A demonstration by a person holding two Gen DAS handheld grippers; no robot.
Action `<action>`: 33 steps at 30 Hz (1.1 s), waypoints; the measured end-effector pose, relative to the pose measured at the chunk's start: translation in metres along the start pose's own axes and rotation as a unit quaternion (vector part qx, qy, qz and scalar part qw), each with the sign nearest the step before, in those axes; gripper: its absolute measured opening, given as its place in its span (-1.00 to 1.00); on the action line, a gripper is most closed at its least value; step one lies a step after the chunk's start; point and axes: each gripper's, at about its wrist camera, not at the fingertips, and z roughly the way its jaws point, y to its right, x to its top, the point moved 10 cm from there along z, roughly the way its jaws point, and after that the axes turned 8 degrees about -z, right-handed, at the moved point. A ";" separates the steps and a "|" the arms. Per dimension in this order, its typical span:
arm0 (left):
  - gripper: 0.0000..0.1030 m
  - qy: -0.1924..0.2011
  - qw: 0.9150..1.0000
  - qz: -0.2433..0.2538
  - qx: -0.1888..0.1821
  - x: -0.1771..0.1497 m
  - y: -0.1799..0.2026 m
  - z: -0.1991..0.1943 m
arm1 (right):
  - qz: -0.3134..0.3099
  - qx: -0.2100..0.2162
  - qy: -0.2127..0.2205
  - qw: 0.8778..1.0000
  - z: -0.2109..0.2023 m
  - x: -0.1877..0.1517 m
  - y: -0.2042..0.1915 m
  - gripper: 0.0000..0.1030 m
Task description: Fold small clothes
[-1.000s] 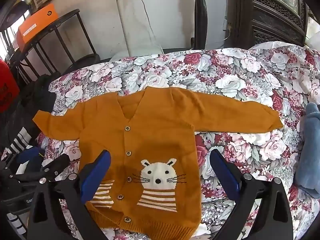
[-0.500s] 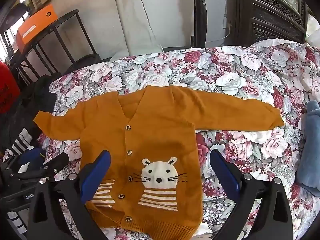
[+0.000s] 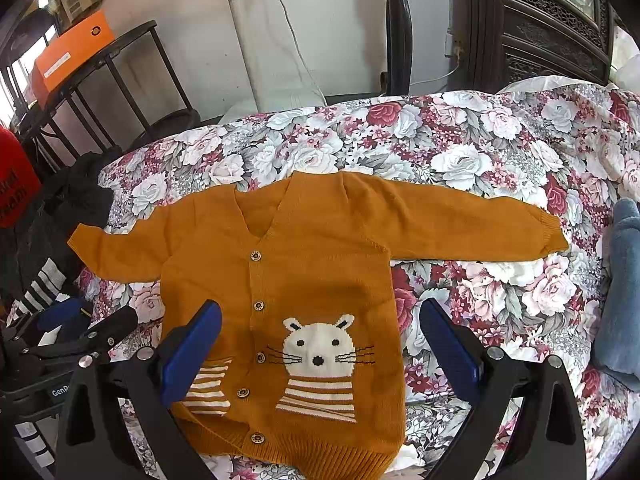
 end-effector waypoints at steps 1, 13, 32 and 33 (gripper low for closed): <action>0.91 0.000 1.000 0.000 0.000 0.000 -0.001 0.000 | 0.000 0.000 0.000 1.000 0.000 0.000 0.000 0.93; 0.91 0.002 1.000 -0.002 0.003 -0.001 -0.005 0.000 | 0.000 0.000 0.001 1.000 0.000 -0.001 0.000 0.93; 0.91 0.001 1.000 -0.003 0.004 0.000 -0.006 0.001 | -0.001 0.000 0.000 1.000 0.000 -0.001 -0.001 0.93; 0.91 0.001 1.000 -0.003 0.004 0.000 -0.006 0.001 | 0.000 0.000 0.000 1.000 0.000 0.000 0.000 0.93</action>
